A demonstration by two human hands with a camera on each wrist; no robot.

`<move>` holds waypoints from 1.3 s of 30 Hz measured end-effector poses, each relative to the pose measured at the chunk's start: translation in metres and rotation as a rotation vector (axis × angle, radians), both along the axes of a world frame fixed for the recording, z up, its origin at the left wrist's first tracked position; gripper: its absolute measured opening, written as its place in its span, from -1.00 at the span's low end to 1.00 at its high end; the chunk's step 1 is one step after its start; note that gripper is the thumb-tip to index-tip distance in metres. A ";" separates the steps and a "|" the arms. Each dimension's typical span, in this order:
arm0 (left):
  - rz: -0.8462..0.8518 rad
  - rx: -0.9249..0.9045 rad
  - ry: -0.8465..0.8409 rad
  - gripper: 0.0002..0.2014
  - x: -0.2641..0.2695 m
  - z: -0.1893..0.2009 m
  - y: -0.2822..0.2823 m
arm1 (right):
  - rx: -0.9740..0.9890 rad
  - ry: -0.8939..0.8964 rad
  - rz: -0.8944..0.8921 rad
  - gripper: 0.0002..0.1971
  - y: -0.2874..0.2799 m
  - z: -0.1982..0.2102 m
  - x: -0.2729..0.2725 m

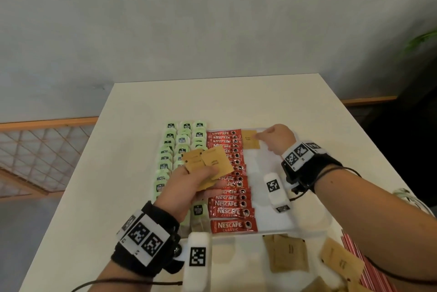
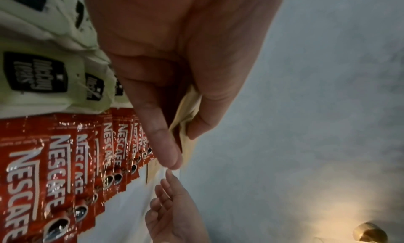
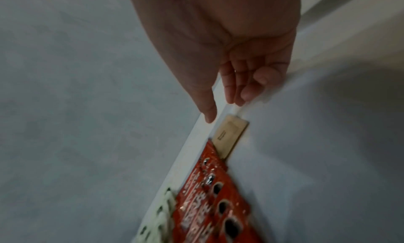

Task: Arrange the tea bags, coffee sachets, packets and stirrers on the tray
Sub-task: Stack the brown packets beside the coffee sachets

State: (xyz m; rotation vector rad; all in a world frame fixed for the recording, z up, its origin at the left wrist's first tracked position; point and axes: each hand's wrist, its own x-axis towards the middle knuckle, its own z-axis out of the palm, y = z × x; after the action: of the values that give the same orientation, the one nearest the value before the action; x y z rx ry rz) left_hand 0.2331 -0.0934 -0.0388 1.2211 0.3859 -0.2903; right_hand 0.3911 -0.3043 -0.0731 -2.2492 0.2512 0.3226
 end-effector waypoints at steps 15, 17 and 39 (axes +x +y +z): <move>-0.157 0.206 -0.191 -0.78 -0.029 0.028 -0.045 | 0.516 0.012 0.348 -0.77 -0.010 0.070 -0.136; -0.154 0.223 -0.185 -0.81 -0.032 0.034 -0.044 | 0.546 -0.003 0.318 -0.78 -0.017 0.080 -0.139; -0.096 0.450 -0.292 -0.89 -0.026 0.035 -0.048 | 0.343 -0.108 0.254 -0.80 -0.022 0.091 -0.138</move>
State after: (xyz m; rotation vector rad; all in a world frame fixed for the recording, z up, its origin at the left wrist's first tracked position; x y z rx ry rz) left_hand 0.2076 -0.1418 -0.0035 1.7007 0.1397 -0.1038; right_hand 0.2527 -0.3263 0.0183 -1.9499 -0.1404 0.3478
